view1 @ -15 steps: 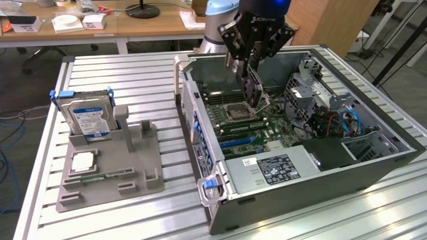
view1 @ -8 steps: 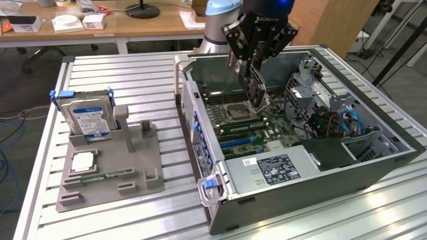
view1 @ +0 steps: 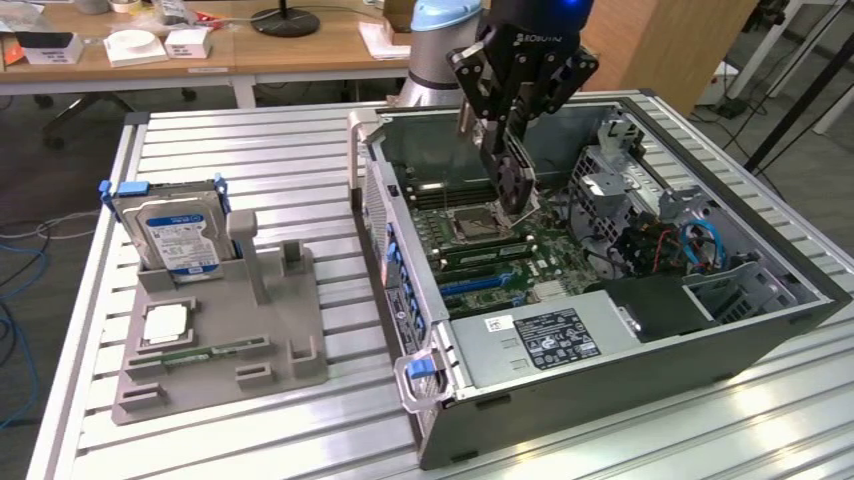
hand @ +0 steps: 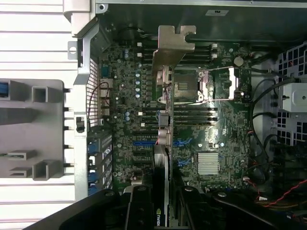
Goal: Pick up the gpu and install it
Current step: 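Pick up the gpu and move the gpu toward the slot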
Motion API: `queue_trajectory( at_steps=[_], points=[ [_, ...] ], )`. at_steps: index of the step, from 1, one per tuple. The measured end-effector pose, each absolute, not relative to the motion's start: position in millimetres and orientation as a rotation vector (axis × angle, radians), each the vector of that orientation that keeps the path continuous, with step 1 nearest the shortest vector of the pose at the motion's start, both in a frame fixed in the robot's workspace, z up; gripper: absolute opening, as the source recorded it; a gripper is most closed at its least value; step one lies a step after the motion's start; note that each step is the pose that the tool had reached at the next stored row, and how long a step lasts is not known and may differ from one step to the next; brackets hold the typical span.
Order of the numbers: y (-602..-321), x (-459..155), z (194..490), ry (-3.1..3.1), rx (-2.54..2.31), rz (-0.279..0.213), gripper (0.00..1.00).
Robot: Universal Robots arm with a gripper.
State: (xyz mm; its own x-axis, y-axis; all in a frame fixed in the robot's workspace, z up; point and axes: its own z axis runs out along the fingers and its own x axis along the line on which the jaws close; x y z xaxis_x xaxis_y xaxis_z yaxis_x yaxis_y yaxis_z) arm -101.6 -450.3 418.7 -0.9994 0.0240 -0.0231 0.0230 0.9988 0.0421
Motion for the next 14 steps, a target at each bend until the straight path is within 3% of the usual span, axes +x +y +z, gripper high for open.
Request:
queue_trajectory(
  at_steps=[14],
  points=[
    [-450, -83, 419, 3.117, 0.037, 0.065, 0.26]
  ],
)
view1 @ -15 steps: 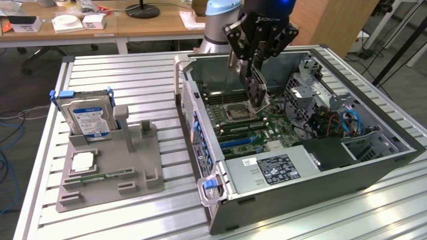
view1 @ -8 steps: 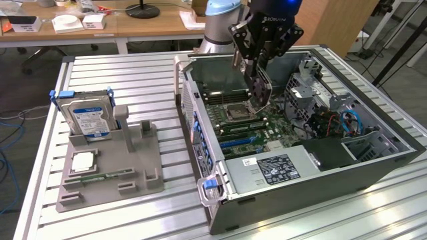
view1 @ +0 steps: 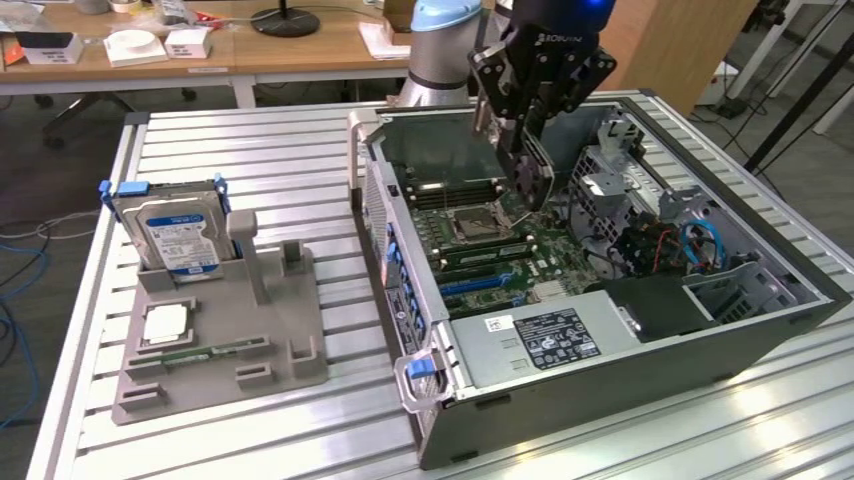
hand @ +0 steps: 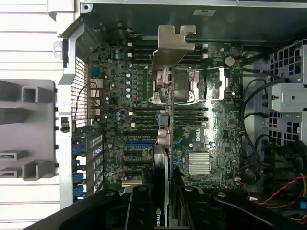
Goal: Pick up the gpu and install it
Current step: 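Pick up the gpu and move the gpu toward the slot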
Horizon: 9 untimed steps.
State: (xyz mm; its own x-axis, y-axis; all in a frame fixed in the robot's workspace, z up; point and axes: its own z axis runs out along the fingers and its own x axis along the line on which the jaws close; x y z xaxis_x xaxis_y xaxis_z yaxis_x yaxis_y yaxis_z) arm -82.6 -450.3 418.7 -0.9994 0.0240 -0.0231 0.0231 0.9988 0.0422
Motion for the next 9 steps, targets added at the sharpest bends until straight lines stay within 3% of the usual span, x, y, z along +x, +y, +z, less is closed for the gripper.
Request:
queue_trajectory(
  at_steps=[9],
  points=[
    [-450, -69, 419, 3.117, 0.037, 0.065, 0.26]
  ],
)
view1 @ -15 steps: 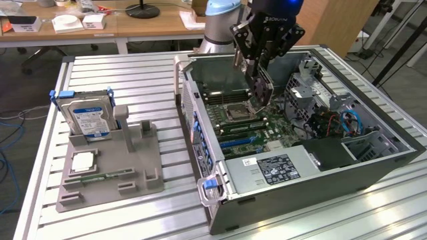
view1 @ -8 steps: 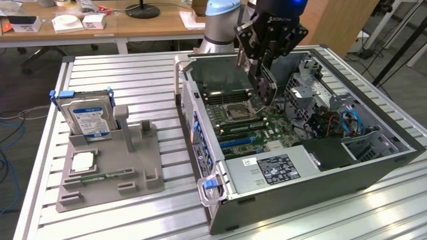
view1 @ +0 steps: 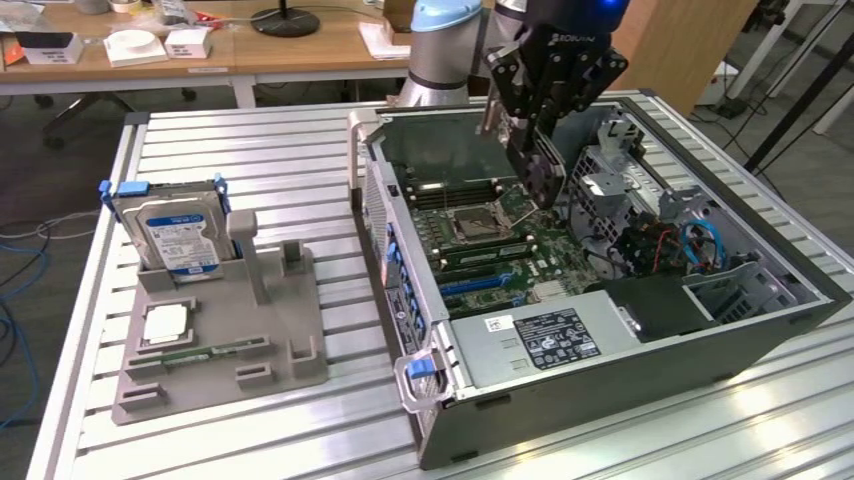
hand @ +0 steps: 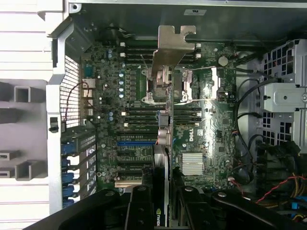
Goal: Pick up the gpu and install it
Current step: 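Pick up the gpu and move the gpu toward the slot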
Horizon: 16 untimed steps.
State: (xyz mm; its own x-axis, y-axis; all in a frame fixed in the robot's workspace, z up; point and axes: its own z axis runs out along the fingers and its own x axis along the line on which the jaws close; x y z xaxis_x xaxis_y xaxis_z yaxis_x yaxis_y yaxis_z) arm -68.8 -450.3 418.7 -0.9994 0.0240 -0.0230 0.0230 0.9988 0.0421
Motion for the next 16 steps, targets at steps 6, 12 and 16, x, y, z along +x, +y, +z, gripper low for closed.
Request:
queue_trajectory(
  at_steps=[6, 12, 16],
  points=[
    [-450, -61, 419, 3.117, 0.037, 0.065, 0.26],
    [-450, -54, 419, 3.117, 0.037, 0.065, 0.26],
    [-450, -50, 419, 3.117, 0.037, 0.065, 0.26]
  ],
)
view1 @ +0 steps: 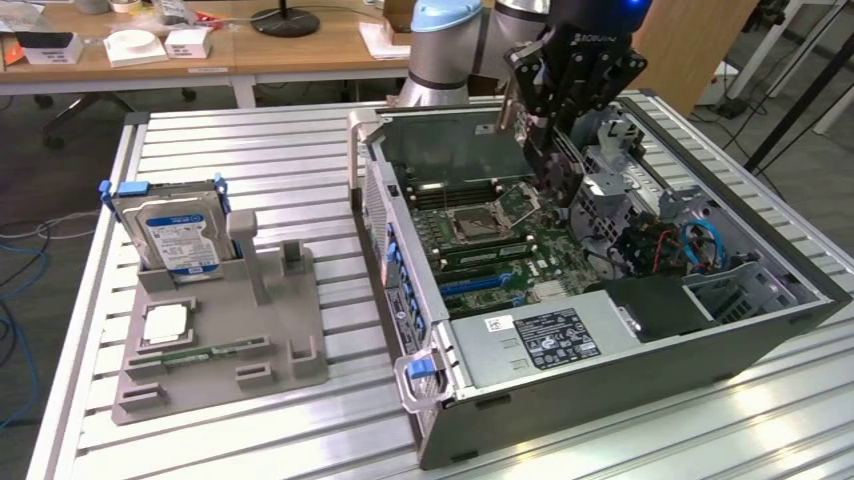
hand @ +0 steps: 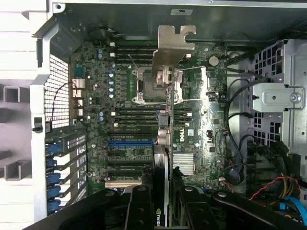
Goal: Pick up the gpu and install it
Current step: 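Pick up the gpu and move the gpu toward the slot, then insert the gpu into the slot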
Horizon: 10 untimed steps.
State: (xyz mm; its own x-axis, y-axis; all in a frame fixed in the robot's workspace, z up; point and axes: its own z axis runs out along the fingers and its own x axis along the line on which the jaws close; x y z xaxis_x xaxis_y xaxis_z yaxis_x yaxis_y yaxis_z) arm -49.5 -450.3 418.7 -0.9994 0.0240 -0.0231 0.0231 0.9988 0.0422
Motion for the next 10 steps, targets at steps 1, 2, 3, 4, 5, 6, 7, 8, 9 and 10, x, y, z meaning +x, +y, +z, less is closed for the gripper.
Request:
queue_trajectory(
  at_steps=[1, 2, 3, 4, 5, 6, 7, 8, 9, 10],
  points=[
    [-450.3, -48.2, 418.7, 3.117, 0.037, 0.065, 0.26],
    [-450.3, -47.3, 418.8, 3.117, 0.037, 0.065, 0.26],
    [-450.3, -47.2, 418.7, 3.117, 0.037, 0.065, 0.26],
    [-450.3, -47.2, 418.8, 3.117, 0.037, 0.065, 0.26],
    [-450.3, -47.2, 418.8, 3.117, 0.037, 0.065, 0.26],
    [-450.3, -47.2, 418.7, 3.117, 0.037, 0.065, 0.26],
    [-450.3, -47.2, 418.8, 3.117, 0.037, 0.065, 0.26],
    [-450.3, -47.1, 418.7, 3.117, 0.037, 0.065, 0.26],
    [-450.3, -47.2, 418.7, 3.117, 0.037, 0.065, 0.26],
    [-450.3, -47.1, 418.7, 3.117, 0.036, 0.065, 0.26]
  ],
)
